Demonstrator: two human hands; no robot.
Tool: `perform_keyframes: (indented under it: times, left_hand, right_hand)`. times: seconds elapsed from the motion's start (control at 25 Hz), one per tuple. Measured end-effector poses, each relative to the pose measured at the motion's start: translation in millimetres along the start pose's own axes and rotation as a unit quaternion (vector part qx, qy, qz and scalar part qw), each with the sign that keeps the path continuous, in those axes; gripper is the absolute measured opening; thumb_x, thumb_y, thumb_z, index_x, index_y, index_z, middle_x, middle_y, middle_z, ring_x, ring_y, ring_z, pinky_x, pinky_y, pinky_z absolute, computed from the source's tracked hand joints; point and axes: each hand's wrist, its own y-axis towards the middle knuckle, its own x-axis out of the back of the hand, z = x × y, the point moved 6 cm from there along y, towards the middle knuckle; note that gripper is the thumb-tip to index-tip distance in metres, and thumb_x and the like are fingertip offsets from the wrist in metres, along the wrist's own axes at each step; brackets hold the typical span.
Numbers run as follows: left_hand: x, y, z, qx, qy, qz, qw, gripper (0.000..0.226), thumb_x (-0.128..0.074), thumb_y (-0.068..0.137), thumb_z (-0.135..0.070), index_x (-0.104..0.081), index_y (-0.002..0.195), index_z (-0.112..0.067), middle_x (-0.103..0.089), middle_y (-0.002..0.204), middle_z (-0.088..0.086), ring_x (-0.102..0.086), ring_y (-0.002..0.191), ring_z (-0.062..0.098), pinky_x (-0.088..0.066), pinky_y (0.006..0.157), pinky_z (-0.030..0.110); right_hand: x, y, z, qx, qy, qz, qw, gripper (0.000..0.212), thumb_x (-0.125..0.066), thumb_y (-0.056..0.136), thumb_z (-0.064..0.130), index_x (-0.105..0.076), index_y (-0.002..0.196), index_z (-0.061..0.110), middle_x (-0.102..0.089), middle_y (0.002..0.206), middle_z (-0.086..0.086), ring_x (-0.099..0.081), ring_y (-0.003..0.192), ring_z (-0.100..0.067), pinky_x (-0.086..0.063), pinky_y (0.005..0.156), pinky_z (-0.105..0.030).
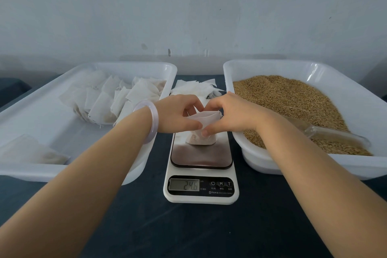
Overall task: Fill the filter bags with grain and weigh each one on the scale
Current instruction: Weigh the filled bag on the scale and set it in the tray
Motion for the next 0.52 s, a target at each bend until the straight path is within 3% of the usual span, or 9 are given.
perform_keyframes:
  times: [0.2, 0.52]
  left_hand:
    - [-0.3, 0.2, 0.7, 0.002, 0.002, 0.001, 1.000, 0.026, -0.065, 0.083, -0.029, -0.051, 0.104, -0.034, -0.058, 0.089, -0.021, -0.056, 0.086, 0.000, -0.046, 0.085, 0.026]
    - [-0.2, 0.2, 0.0, 0.006, 0.009, 0.000, 1.000, 0.029, -0.070, 0.080, -0.035, -0.052, 0.103, -0.033, -0.057, 0.088, -0.021, -0.058, 0.088, 0.008, -0.048, 0.086, 0.029]
  right_hand:
    - [-0.5, 0.7, -1.0, 0.003, -0.002, -0.001, 1.000, 0.033, -0.082, 0.061, 0.045, -0.062, 0.086, 0.037, -0.059, 0.085, 0.014, -0.045, 0.072, 0.003, -0.031, 0.057, -0.021]
    - [-1.0, 1.4, -0.6, 0.005, -0.012, 0.004, 1.000, 0.029, -0.080, 0.065, 0.041, -0.063, 0.087, 0.035, -0.060, 0.086, 0.011, -0.044, 0.075, 0.001, -0.033, 0.059, -0.024]
